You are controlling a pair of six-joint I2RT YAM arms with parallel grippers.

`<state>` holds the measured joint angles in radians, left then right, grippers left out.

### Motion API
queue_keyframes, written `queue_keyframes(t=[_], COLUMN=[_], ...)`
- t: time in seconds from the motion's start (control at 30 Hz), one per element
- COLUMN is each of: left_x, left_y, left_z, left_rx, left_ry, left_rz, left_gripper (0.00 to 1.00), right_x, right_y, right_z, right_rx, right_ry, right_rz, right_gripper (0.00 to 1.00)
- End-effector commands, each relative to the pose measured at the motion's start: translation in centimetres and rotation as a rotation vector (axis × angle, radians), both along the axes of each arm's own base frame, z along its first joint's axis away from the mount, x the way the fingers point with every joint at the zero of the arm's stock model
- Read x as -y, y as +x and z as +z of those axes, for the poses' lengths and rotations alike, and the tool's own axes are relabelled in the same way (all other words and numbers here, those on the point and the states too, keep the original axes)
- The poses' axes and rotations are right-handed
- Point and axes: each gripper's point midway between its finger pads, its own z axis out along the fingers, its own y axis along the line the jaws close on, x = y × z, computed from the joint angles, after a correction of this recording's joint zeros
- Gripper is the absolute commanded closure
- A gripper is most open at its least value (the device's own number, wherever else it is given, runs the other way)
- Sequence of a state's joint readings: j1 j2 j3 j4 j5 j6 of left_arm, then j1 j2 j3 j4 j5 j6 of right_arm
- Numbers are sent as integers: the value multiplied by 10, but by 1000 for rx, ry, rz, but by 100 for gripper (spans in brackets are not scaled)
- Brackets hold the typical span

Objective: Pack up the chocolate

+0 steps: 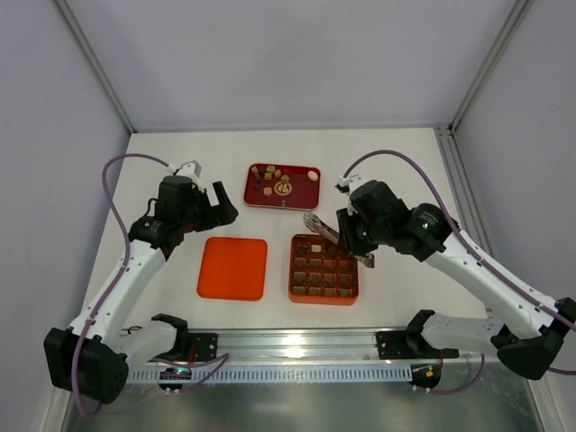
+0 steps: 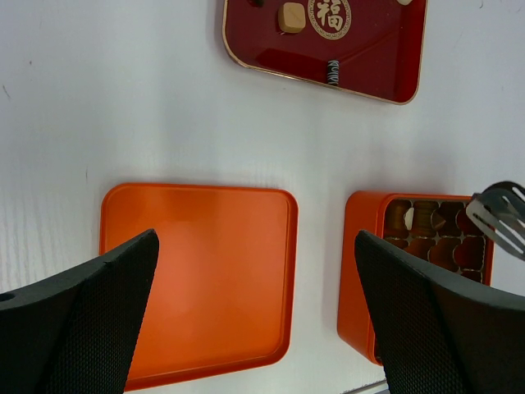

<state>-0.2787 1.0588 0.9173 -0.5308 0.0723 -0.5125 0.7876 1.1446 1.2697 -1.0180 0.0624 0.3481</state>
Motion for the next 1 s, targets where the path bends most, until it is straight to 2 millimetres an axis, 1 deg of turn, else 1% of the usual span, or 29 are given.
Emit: queue_keyframes(t=[0.0,0.13,0.17,0.27,0.37,0.5,0.6,0.97], left_x=[1,0,1,1,0,0,0,0], left_y=[3,3,3,3,3,3,3,3], left_z=[6,7,7,7,7,7,7,6], left_rx=[28,35,34,35,34,34,34,33], left_ry=[-7,-5,-6,-5,-4,-3,-3,-1], left_rz=[-9,-7,-6,-7,-5,-6,-4,-5], left_gripper=[0,0,0,0,0,0,0,0], right_x=[-3,-9,-11,-15,-16,-24,-25,-32], right_y=[-17,-30,-35,-40,-43,-46,-46,-49], right_z=[5,-1,-6,-11,-17,-22,-30,-40], right_rx=[-15,-33,-40,-51,-61,-66,-75,-84], right_ry=[60,69,59,55,49,55,24,14], right_rz=[-21,2,12,23,22,39,36,53], right_gripper=[71,71,71,71,71,71,71,70])
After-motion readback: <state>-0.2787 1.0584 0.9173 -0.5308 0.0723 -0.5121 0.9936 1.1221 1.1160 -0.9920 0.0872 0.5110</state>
